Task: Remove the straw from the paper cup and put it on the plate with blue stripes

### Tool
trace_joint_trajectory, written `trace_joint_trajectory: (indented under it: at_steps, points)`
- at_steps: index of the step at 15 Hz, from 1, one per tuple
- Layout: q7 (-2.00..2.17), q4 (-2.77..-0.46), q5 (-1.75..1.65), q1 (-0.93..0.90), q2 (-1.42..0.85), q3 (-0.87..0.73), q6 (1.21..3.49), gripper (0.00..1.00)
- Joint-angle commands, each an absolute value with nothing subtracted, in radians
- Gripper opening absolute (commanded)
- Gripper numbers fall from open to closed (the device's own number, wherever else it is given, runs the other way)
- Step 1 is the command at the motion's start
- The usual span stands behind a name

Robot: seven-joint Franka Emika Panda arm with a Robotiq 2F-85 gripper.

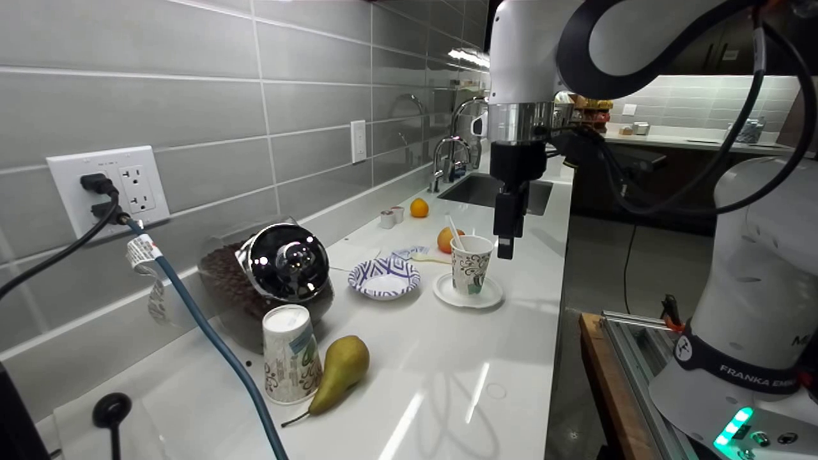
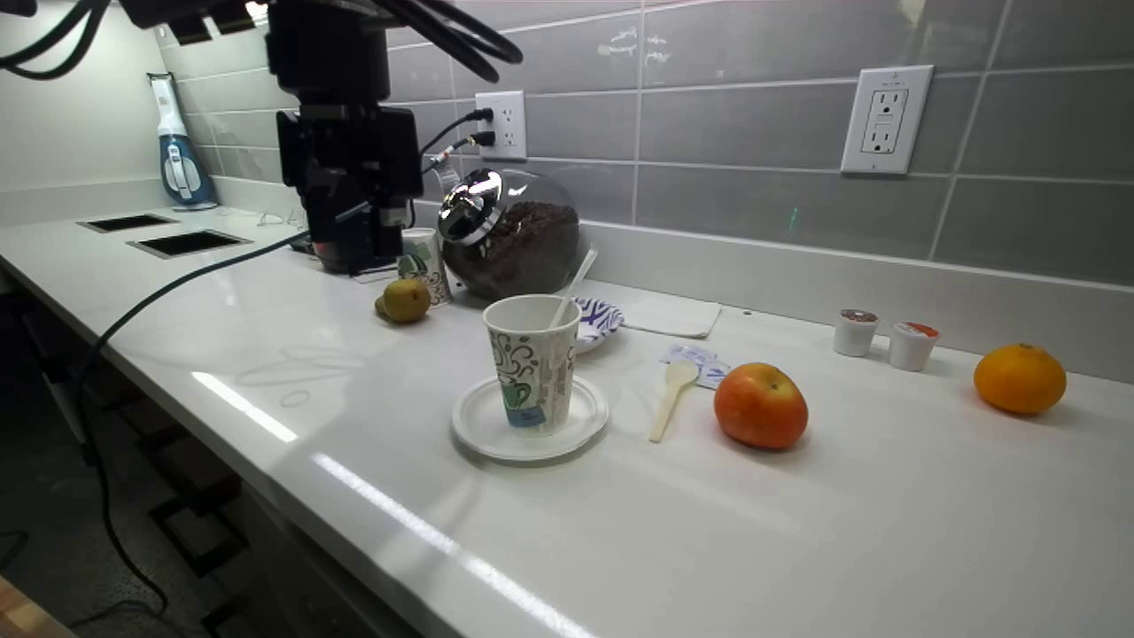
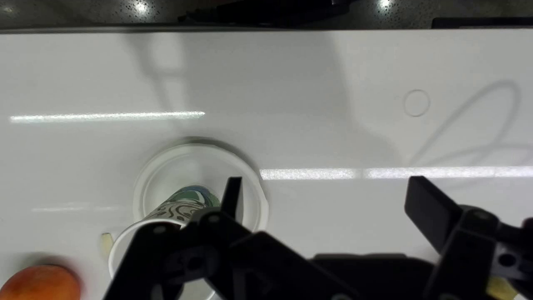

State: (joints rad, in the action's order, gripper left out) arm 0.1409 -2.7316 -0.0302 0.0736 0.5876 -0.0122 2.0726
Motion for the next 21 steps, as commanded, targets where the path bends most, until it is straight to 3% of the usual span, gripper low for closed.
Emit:
trace_joint_trajectory:
  at_steps: [1,21]
  points:
    - [0.139,-2.73,-0.028,0.077,0.588,-0.009,2.071,1.0]
    - [0.169,-2.729,-0.065,0.1,0.585,0.005,2.083,1.0]
